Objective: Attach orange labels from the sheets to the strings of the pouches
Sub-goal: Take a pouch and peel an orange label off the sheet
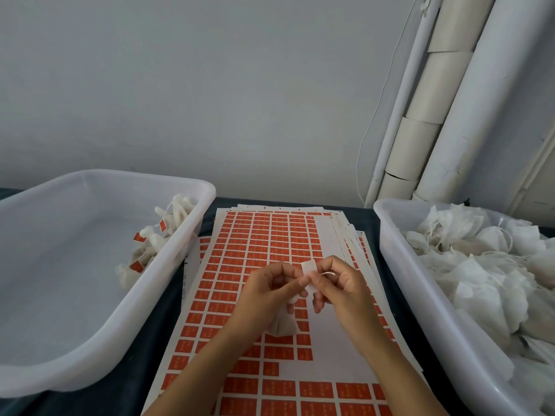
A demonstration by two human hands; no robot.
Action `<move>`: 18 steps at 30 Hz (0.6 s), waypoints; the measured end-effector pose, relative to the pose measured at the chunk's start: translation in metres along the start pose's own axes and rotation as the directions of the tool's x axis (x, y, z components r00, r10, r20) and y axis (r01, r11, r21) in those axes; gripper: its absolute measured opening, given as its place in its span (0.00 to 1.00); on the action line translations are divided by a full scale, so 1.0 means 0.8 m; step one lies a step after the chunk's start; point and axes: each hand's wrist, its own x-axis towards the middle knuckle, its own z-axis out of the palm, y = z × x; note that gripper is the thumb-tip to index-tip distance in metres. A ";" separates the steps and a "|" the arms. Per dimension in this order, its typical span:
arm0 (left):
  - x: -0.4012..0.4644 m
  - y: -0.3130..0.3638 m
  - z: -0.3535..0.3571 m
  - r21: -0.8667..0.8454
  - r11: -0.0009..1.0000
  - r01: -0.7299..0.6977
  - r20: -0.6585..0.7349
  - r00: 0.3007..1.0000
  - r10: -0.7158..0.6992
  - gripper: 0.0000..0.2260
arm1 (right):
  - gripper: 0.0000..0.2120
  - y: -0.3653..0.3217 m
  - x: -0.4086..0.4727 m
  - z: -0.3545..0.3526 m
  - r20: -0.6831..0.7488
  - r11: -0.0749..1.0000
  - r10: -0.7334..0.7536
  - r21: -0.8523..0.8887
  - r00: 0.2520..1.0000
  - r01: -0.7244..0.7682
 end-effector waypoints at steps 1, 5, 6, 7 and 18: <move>0.001 0.000 -0.002 0.009 1.000 -0.002 0.002 1.000 0.002 0.10 | 0.05 -0.001 0.000 -0.002 0.017 1.000 0.001 -0.002 1.000 -0.001; 0.003 -0.001 -0.008 0.037 0.999 -0.023 0.007 1.000 0.022 0.10 | 0.06 -0.004 -0.001 -0.003 0.056 1.000 0.013 -0.005 0.998 -0.013; 0.003 -0.002 -0.009 0.051 0.998 -0.036 0.005 0.999 0.035 0.10 | 0.06 -0.005 -0.001 -0.003 0.060 1.000 0.015 -0.006 0.998 -0.015; 0.003 -0.002 -0.009 0.070 0.996 -0.049 -0.001 0.999 0.049 0.10 | 0.06 -0.006 -0.001 -0.004 0.063 1.000 0.018 -0.005 0.998 -0.018; 0.000 0.004 -0.010 0.123 0.990 -0.069 0.001 0.998 0.070 0.03 | 0.16 -0.005 0.000 -0.007 0.137 0.967 0.192 0.142 0.972 -0.210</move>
